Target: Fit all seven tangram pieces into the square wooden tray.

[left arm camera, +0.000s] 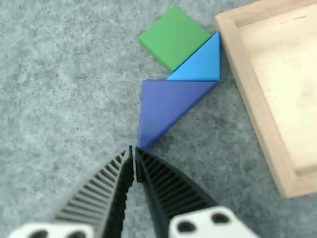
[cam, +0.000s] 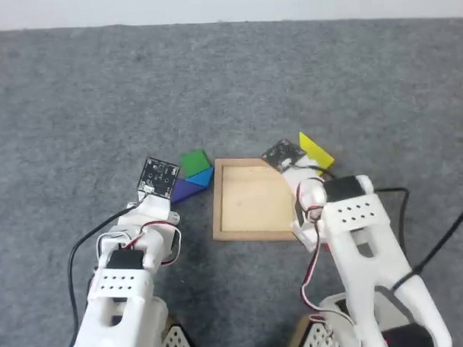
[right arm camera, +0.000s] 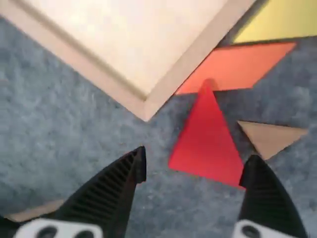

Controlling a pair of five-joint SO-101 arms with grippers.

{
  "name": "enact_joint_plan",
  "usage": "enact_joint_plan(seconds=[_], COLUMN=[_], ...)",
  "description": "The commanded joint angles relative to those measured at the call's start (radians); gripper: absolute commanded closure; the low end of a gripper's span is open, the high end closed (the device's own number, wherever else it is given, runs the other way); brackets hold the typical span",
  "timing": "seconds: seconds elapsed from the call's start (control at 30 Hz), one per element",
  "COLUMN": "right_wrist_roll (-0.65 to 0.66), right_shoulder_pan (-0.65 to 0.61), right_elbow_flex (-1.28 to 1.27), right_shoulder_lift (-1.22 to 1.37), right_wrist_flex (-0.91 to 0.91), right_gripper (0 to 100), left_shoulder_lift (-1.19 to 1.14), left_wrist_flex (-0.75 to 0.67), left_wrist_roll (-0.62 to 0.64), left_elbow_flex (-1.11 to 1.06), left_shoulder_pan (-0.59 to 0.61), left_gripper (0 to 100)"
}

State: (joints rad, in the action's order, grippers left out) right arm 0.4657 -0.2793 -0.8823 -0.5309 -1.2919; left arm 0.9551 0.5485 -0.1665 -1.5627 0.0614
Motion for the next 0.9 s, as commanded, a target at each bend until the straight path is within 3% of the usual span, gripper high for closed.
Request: enact_joint_plan(seconds=[0.0,0.27,0.67,0.87], right_wrist_roll=[0.103,0.137,0.130,0.097], right_shoulder_pan=[0.045,0.081,0.082,0.084], right_elbow_flex=[-0.012,-0.015,0.086,0.161], right_shoulder_lift=[-0.001,0.093,0.469,0.555], right_wrist_flex=[0.021,0.099,0.226,0.211], right_gripper=[68.7,68.7,69.0,84.5], left_shoulder_lift=[-0.002,-0.002,-0.002,-0.002], left_wrist_flex=[-0.015,-0.015,-0.015,-0.015], left_wrist_roll=[0.002,0.002,0.002,0.002], left_elbow_flex=[0.042,0.042,0.042,0.042], left_shoulder_pan=[0.000,0.000,0.000,0.000], left_gripper=[99,99,99,99])
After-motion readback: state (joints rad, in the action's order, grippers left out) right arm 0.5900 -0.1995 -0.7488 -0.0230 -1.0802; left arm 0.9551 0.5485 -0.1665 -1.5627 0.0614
